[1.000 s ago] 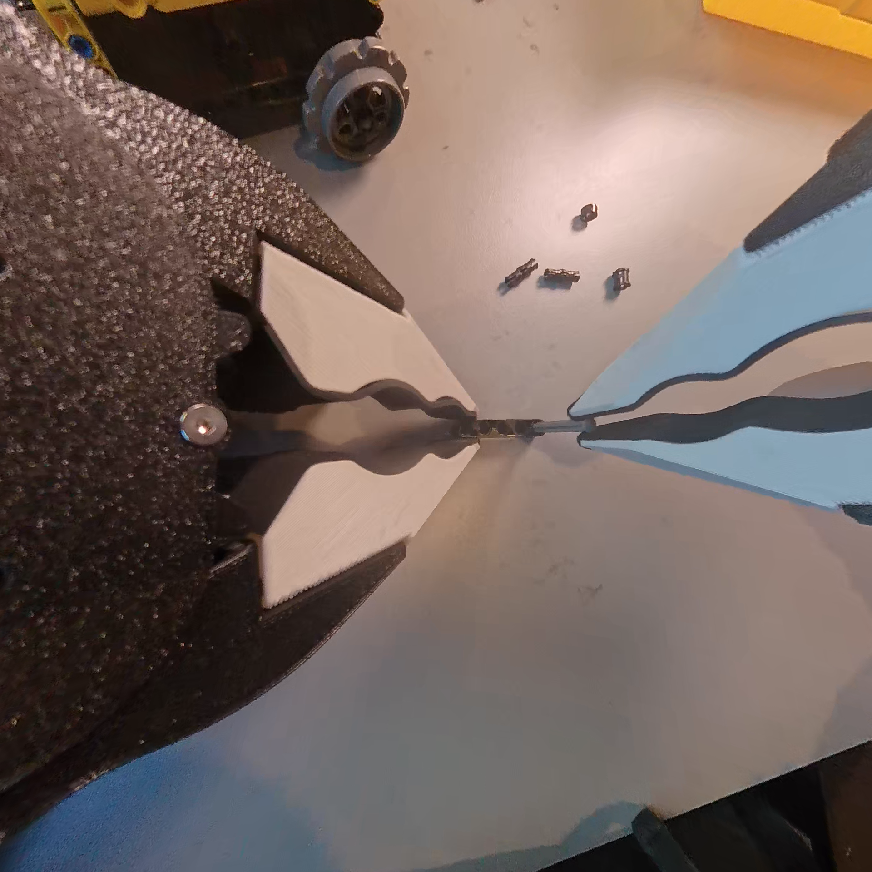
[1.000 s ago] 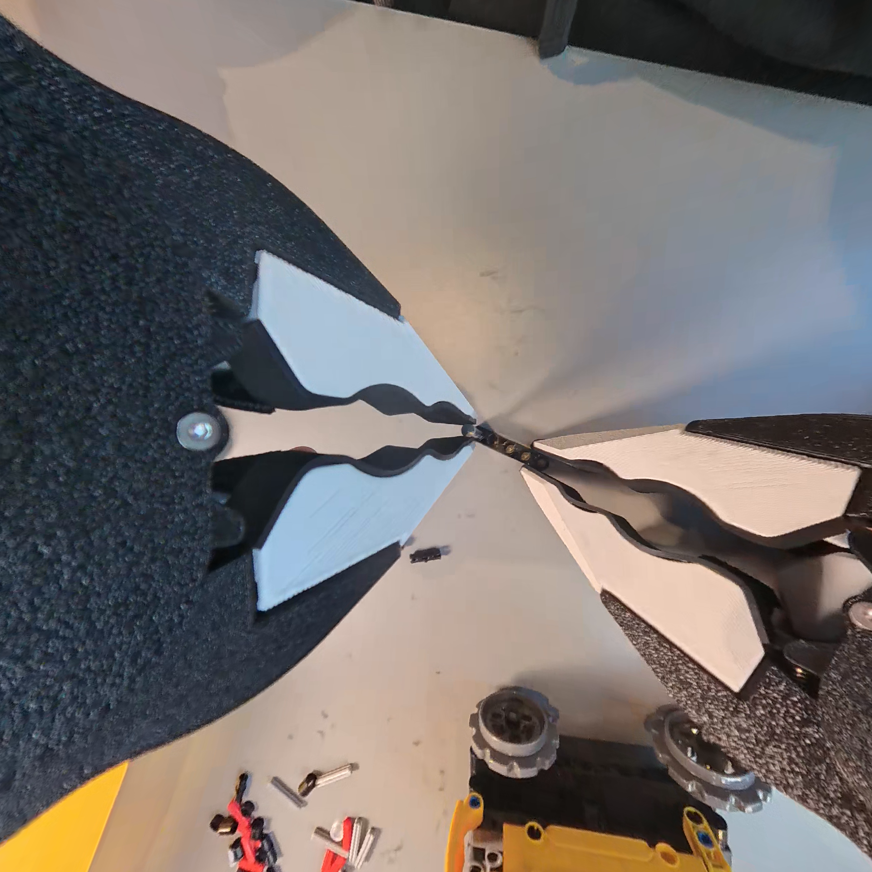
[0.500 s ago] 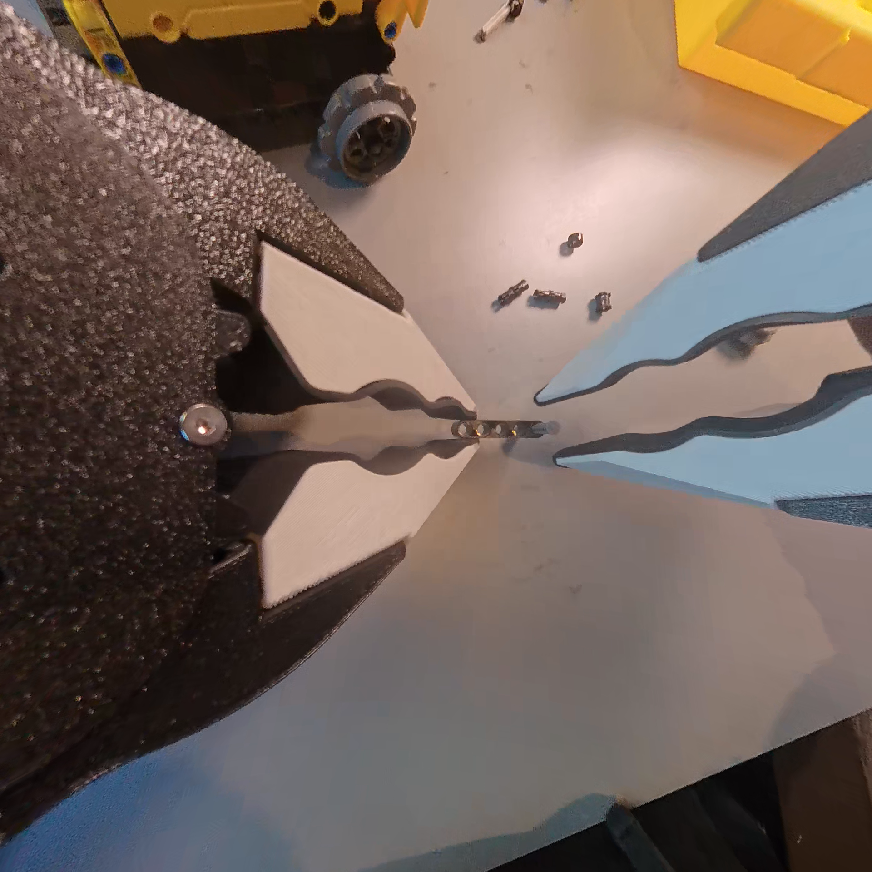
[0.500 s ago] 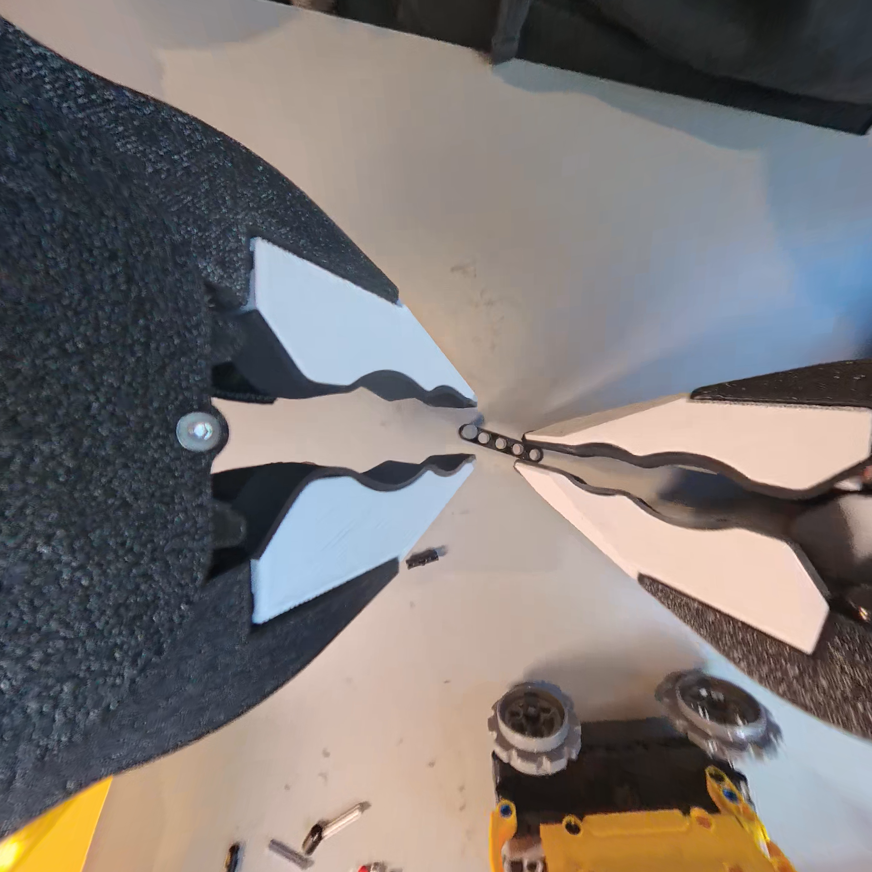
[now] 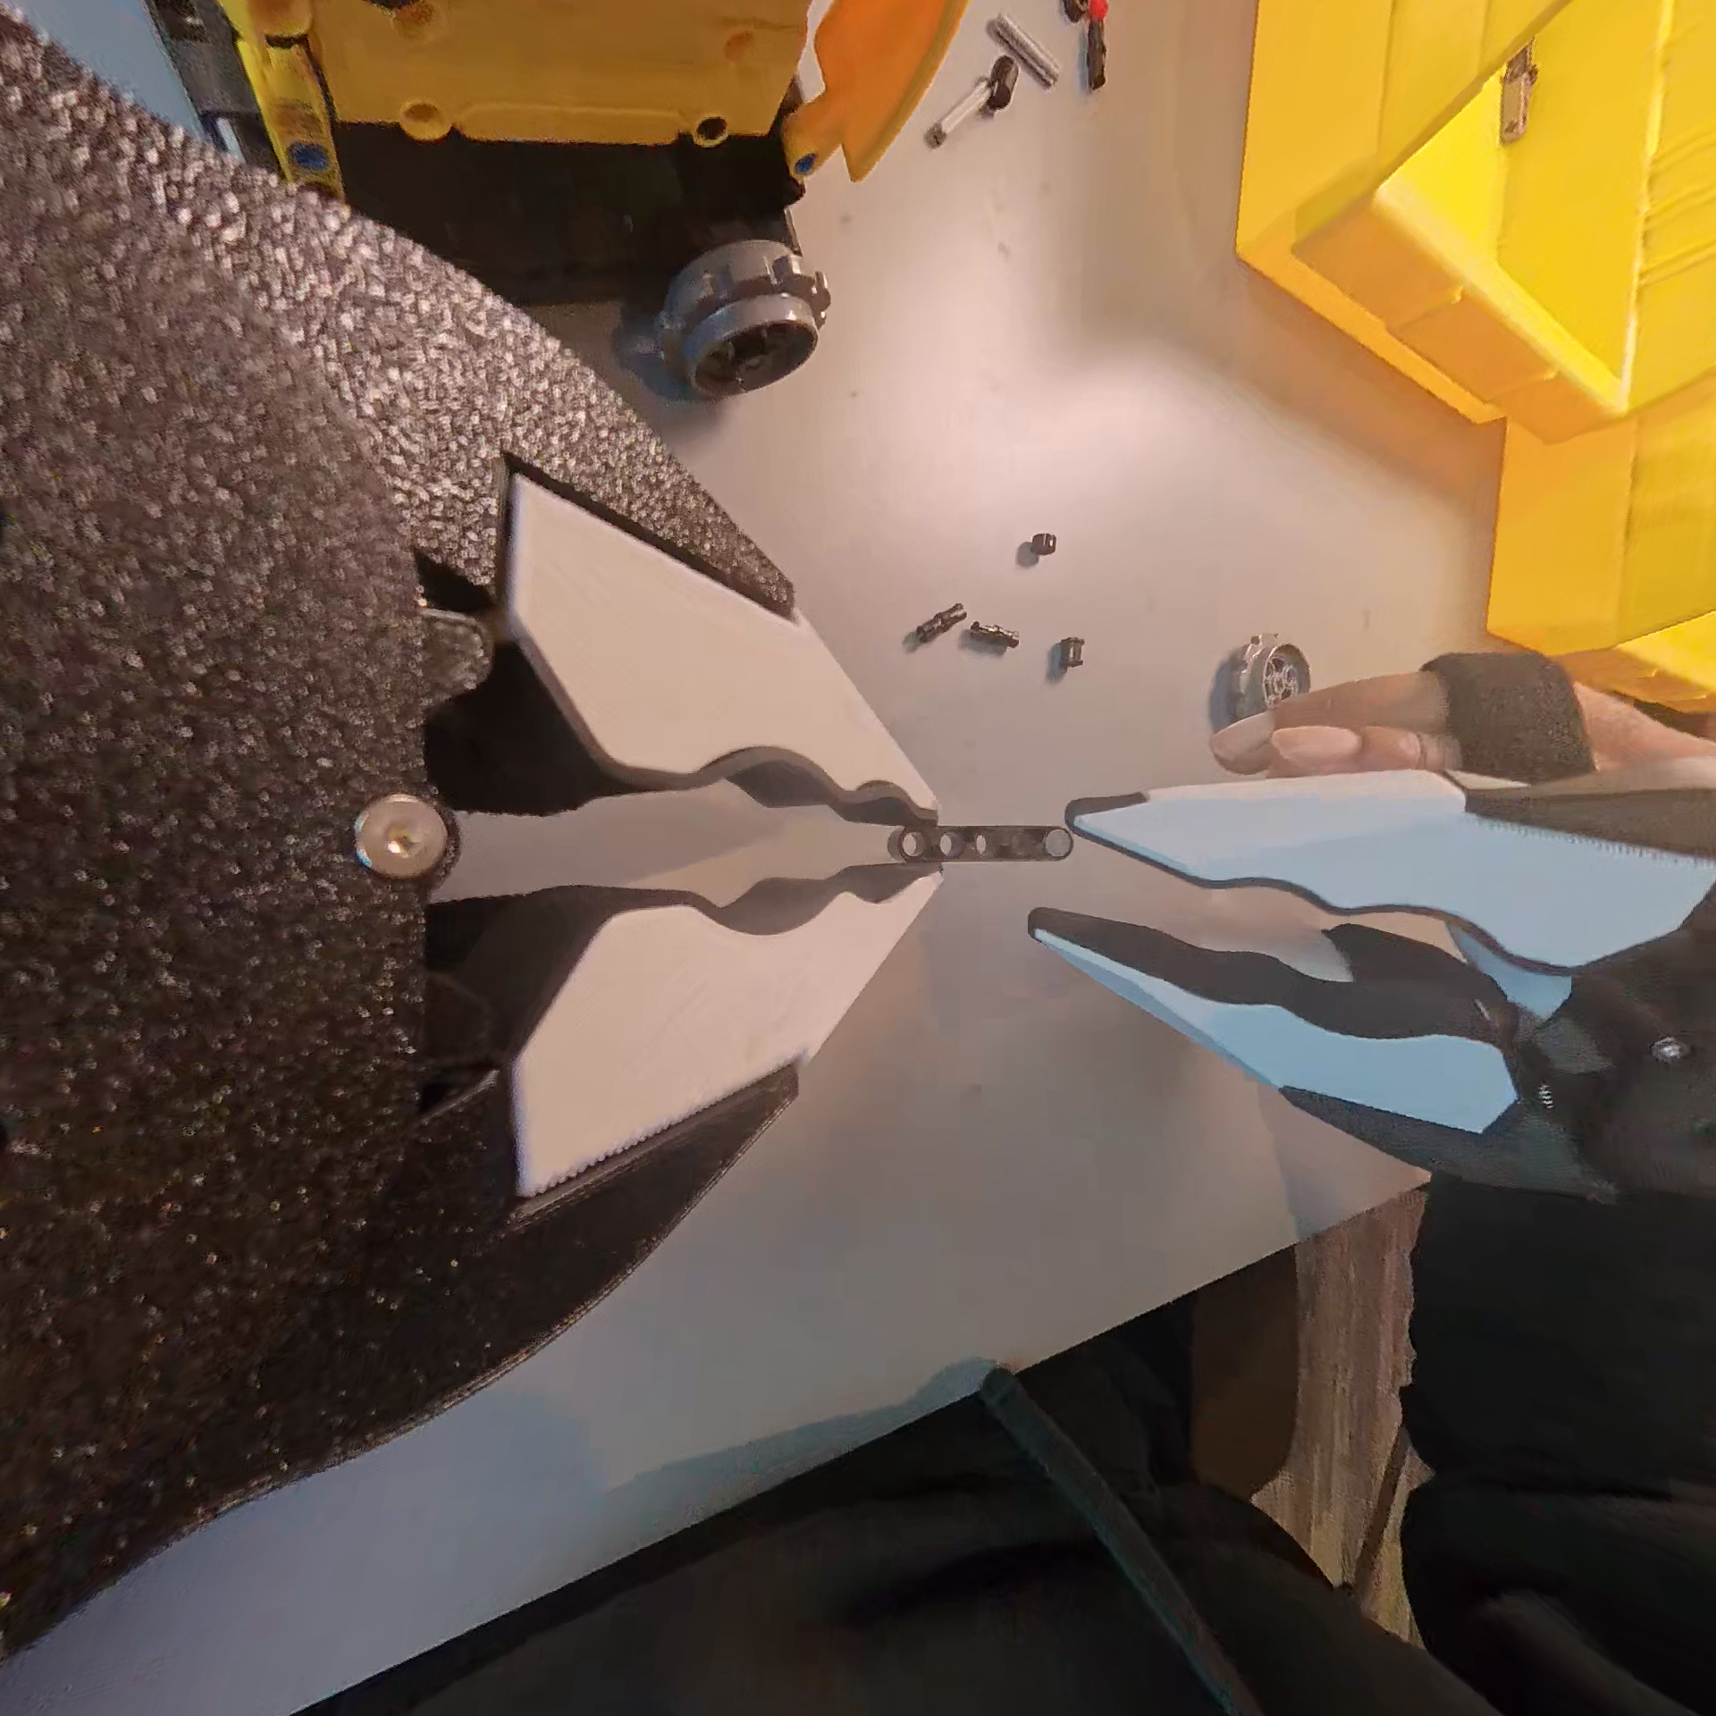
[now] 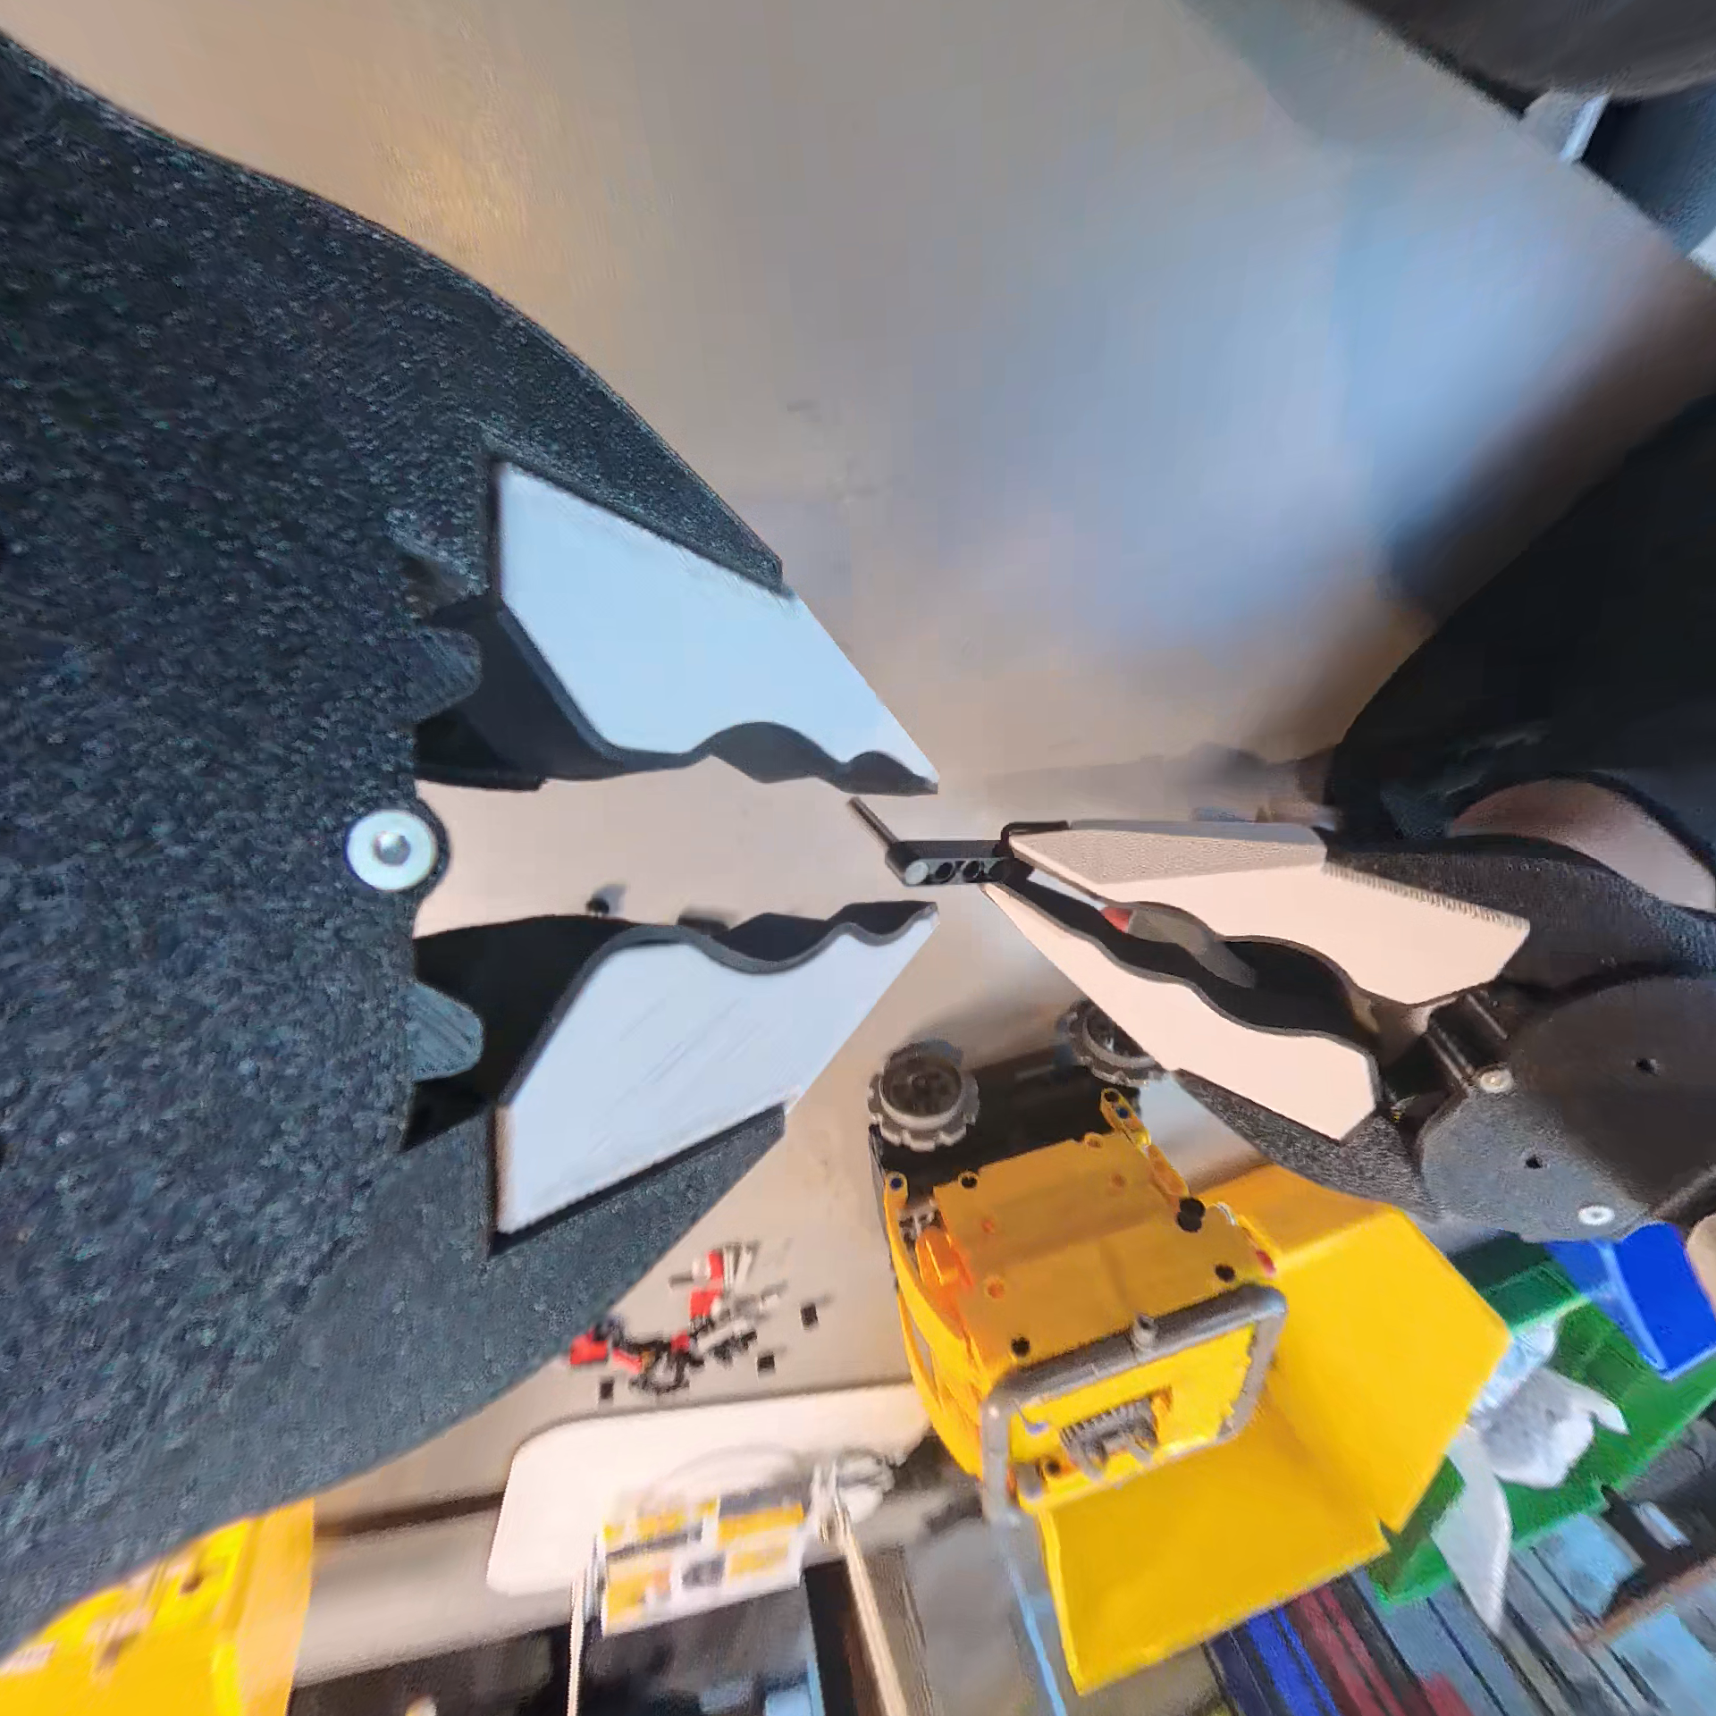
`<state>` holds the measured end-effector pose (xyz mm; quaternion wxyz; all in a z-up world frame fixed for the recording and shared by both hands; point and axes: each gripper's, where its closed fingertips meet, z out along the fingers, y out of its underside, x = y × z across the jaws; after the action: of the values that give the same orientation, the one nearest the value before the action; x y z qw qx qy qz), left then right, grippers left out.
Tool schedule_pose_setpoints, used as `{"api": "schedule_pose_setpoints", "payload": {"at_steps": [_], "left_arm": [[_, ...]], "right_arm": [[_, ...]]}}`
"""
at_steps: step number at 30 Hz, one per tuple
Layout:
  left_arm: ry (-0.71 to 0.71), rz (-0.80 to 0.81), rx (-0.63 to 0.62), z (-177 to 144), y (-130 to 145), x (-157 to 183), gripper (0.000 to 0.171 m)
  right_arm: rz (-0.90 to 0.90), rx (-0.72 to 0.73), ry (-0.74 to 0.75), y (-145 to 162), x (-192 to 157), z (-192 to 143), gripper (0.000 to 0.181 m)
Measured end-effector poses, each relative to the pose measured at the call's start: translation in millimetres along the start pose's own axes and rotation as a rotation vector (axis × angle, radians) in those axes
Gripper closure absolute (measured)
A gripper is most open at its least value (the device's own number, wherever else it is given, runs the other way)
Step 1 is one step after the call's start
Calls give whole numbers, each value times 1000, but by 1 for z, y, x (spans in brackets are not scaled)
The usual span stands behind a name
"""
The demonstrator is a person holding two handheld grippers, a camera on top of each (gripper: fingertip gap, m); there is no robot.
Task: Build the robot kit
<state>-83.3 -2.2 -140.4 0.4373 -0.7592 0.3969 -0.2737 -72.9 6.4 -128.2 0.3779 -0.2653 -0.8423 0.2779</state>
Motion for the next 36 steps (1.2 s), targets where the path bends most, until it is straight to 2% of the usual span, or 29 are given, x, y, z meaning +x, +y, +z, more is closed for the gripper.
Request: {"api": "schedule_pose_setpoints", "payload": {"at_steps": [5,10,13,16,20,24,27,30,36], "left_arm": [[23,-16,7,2,-1,4,167],[50,-51,31,-1,-4,5,167],[73,-77,71,-4,-9,7,166],[71,-62,107,-7,-15,8,166],[11,76,106,-5,-19,12,151],[-82,213,25,2,-10,9,163],[-77,197,23,3,-11,10,163],[-39,131,62,1,-16,11,164],[53,-37,111,-2,-21,13,165]], "right_arm": [[-106,-49,29,2,0,3,170],[-68,-37,22,-1,1,2,172],[67,22,-6,-5,2,-2,172],[305,115,-65,-8,4,-5,173],[673,239,-185,-9,5,-7,173],[862,302,-278,-11,-2,-4,173],[849,323,-262,-10,-4,-4,173],[715,363,-214,-17,-4,-12,162],[481,316,-147,-20,-12,-12,151]]}}
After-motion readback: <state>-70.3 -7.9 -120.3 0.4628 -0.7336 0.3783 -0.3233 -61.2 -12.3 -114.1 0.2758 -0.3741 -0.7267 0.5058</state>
